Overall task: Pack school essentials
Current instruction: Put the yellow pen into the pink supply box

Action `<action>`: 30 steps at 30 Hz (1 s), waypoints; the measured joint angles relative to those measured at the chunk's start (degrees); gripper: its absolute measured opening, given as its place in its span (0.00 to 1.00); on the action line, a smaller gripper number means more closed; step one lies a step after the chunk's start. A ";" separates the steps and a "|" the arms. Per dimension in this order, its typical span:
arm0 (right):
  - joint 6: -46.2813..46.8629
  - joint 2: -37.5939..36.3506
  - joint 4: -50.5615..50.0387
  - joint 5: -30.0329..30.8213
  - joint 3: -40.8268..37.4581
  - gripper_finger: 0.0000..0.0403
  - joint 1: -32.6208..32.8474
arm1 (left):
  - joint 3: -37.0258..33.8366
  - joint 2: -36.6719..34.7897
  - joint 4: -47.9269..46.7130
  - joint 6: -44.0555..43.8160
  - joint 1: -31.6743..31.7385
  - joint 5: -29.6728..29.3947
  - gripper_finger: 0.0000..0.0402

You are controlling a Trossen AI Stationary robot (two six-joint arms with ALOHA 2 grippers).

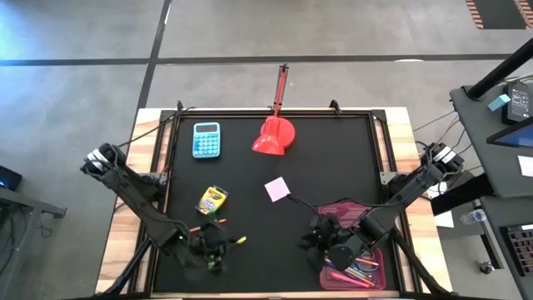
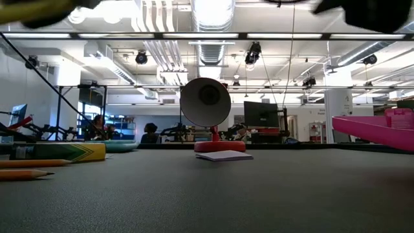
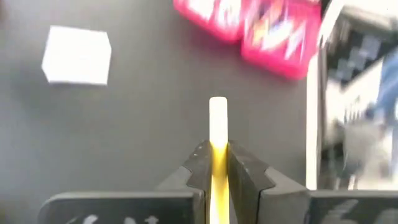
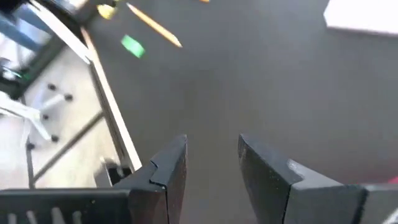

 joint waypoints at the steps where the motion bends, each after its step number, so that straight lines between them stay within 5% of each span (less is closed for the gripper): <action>1: -2.59 0.00 2.78 1.35 -0.02 0.33 0.00 | -0.09 -0.89 2.05 1.22 0.00 -2.88 0.04; 5: -16.39 0.45 17.59 6.02 -0.02 0.33 0.00 | -0.20 -2.80 18.00 13.86 0.24 -11.25 0.04; 11: -31.91 0.87 35.81 6.79 0.03 0.33 -0.47 | -0.26 -1.75 49.43 40.60 1.02 -12.01 0.04; 15: -35.92 0.87 41.85 6.98 0.03 0.33 -0.97 | -0.26 -0.14 64.39 48.80 1.70 -12.08 0.04; 30: -42.68 5.60 42.54 3.50 7.28 0.48 -5.83 | 1.18 3.60 69.92 47.95 4.77 -9.09 0.04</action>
